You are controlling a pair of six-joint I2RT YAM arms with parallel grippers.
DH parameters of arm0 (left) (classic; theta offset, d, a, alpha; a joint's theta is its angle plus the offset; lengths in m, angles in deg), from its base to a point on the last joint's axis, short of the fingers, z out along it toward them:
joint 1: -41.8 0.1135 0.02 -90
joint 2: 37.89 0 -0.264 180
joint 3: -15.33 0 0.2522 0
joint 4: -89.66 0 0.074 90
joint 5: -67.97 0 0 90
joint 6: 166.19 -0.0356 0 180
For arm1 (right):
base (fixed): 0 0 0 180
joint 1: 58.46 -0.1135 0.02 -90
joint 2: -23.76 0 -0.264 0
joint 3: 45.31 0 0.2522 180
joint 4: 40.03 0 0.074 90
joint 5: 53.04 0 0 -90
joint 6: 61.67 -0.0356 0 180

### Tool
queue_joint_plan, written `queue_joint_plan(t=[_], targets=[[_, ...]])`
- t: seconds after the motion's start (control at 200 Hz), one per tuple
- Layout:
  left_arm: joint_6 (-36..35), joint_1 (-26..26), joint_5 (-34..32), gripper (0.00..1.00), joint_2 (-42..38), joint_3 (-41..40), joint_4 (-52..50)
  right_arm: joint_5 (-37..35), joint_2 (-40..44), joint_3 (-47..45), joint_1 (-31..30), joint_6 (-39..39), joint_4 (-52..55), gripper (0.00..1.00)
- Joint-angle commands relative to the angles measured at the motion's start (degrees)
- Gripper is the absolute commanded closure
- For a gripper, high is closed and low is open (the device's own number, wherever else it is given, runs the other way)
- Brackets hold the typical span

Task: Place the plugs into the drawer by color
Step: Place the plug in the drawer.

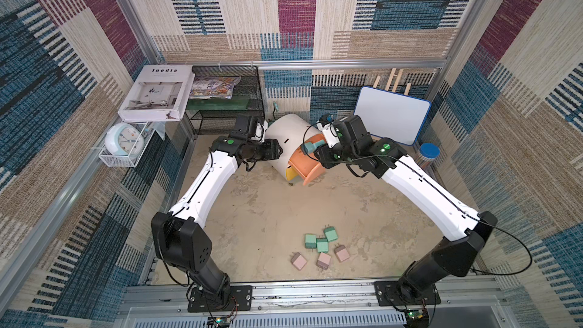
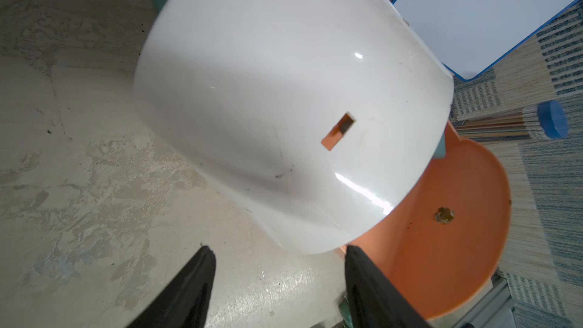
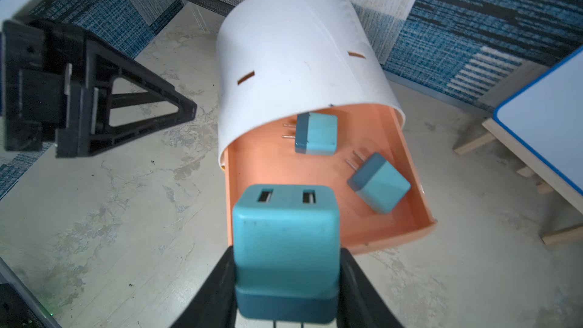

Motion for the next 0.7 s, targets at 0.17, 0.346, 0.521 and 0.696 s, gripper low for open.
queue_joint_plan(t=[0.17,0.346,0.521,0.696], targets=[[-1.12,0.21,-0.1,0.31,-0.58,-0.57,0.02,-2.83,-12.91,11.88,-0.72,4.76,7.01,0.63],[-1.12,0.39,-0.01,0.31,-0.94,-0.78,0.06,-3.62,-17.22,16.04,-0.72,6.07,9.28,0.6],[-1.12,0.59,-0.01,0.31,-1.07,-0.98,0.03,-3.55,-19.18,16.62,-0.63,7.12,9.49,0.52],[-1.12,0.77,-0.01,0.31,-1.07,-0.98,0.01,-3.06,-20.33,16.8,-0.63,7.6,9.78,0.49]])
